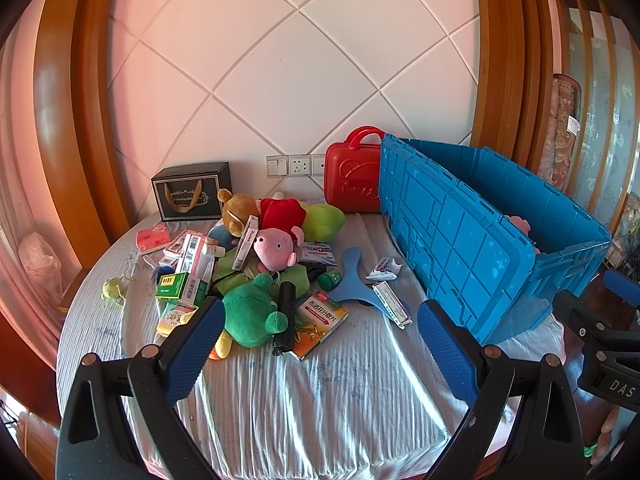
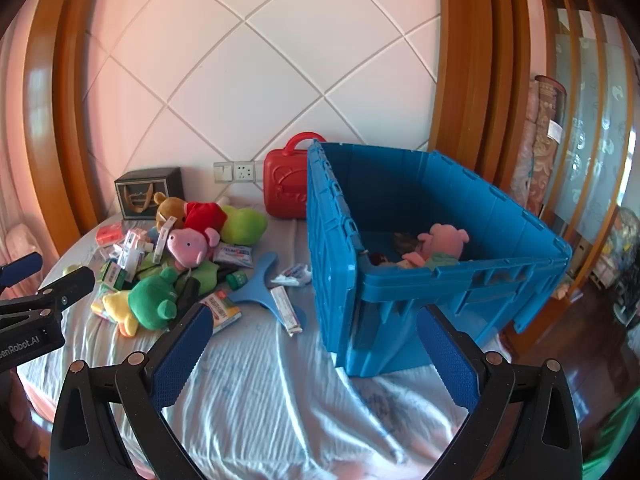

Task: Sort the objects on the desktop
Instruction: 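Move both tools toward the pile of items beside the blue crate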

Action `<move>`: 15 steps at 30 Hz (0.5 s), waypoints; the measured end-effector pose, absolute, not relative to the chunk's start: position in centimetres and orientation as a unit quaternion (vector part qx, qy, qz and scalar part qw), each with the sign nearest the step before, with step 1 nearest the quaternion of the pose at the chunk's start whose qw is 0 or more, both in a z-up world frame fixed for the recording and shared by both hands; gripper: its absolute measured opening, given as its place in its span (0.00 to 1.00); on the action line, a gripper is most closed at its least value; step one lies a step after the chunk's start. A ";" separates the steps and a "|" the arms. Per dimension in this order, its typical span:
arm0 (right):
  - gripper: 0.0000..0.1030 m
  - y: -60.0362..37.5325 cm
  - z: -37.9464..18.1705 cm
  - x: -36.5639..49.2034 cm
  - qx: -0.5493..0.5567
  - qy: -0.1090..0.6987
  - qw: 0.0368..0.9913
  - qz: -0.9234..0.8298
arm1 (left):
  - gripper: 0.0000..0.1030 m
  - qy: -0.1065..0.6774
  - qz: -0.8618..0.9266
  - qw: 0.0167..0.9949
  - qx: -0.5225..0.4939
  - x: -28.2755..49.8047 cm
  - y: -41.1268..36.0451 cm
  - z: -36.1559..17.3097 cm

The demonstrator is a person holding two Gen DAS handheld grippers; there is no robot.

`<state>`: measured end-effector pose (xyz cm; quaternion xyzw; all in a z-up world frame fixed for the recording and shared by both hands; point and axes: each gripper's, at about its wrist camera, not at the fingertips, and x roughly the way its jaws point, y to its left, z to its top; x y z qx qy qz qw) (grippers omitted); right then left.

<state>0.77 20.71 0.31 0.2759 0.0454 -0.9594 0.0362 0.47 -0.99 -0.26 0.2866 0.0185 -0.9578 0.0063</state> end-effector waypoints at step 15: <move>1.00 19.9 -0.2 0.0 0.284 0.049 0.051 -0.956 | 0.95 0.017 -0.956 0.020 0.292 0.3 -1.8 -1.2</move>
